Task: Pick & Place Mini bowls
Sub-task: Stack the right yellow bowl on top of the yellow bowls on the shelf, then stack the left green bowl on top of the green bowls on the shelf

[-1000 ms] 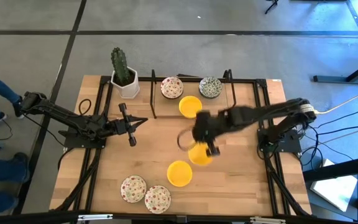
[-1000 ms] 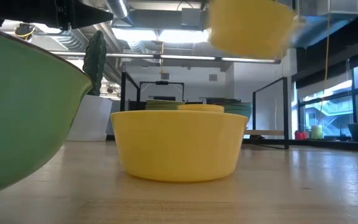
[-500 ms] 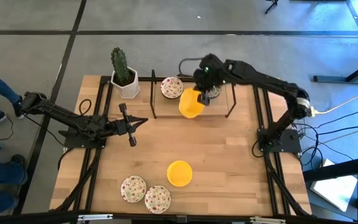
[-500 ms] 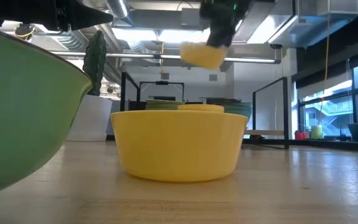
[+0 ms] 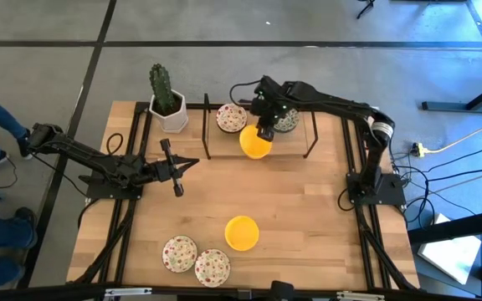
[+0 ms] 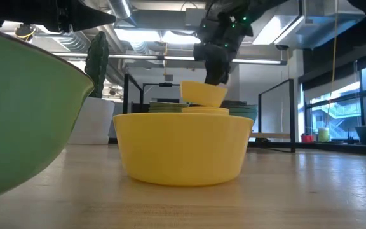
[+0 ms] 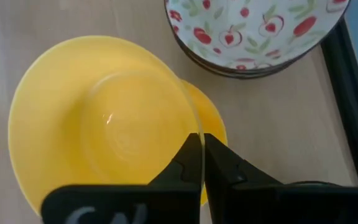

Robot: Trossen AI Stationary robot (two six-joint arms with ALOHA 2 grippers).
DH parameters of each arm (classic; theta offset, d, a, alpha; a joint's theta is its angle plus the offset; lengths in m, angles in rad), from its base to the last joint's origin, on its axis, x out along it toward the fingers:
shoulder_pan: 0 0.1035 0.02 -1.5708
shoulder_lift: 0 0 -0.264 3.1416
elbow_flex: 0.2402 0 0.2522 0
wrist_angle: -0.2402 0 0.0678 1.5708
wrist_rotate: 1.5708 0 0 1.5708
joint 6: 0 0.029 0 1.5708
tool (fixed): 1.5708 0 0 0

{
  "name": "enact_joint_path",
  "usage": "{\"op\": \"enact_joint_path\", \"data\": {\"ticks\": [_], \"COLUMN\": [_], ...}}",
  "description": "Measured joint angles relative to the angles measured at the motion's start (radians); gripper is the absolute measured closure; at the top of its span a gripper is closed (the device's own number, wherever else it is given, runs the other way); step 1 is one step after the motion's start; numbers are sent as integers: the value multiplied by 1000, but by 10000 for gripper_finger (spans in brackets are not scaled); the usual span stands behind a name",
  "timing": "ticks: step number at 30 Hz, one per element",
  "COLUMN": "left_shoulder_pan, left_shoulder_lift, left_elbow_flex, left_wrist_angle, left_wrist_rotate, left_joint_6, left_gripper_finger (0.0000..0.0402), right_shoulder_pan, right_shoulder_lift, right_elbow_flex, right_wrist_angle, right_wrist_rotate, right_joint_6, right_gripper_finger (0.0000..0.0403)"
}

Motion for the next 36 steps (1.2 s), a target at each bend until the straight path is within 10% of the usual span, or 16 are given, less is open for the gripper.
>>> {"op": "enact_joint_path", "data": {"ticks": [17, 36], "left_shoulder_pan": [0, 0], "left_shoulder_lift": [0, 0], "left_elbow_flex": [0, 0], "left_wrist_angle": [-1, -1], "left_wrist_rotate": [1, 1], "left_joint_6": [0, 0], "left_gripper_finger": [398, 398], "right_shoulder_pan": [0, 0], "right_shoulder_lift": [49, 31], "right_elbow_flex": [0, 5], "right_wrist_angle": [5, 13], "right_wrist_rotate": [118, 161], "right_joint_6": [-10, -10], "right_gripper_finger": [393, 291]}}
